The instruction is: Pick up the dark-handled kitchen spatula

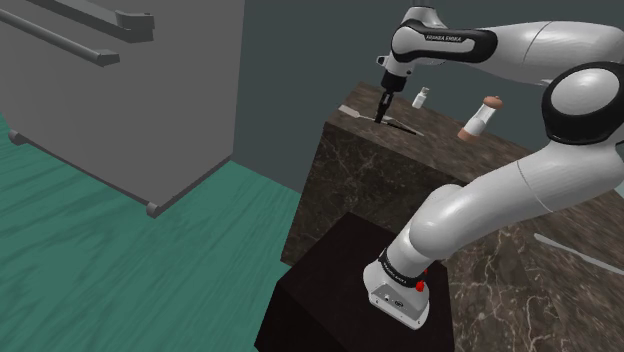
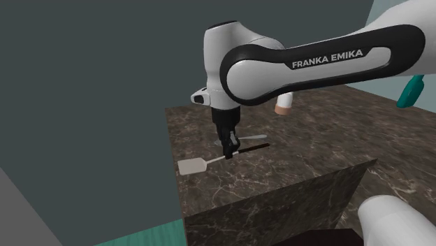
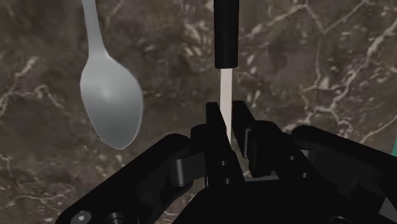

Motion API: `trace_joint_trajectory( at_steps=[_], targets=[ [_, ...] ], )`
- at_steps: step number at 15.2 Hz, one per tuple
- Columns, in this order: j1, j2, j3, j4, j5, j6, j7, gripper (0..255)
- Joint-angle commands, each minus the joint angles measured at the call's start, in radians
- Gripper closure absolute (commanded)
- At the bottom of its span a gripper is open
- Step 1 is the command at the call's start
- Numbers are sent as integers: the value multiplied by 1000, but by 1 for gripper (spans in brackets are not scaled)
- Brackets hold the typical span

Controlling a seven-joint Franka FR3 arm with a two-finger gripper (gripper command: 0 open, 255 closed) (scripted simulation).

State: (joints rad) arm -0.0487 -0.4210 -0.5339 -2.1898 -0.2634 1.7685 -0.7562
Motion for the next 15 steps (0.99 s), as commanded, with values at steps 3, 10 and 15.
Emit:
trace_joint_trajectory(
  at_steps=[3, 10, 15],
  targets=[
    [3, -2, 8, 49, 5, -51, -4, 255],
    [8, 5, 21, 147, 16, -143, -12, 255],
    [11, 11, 25, 194, 21, -184, -17, 255]
  ],
)
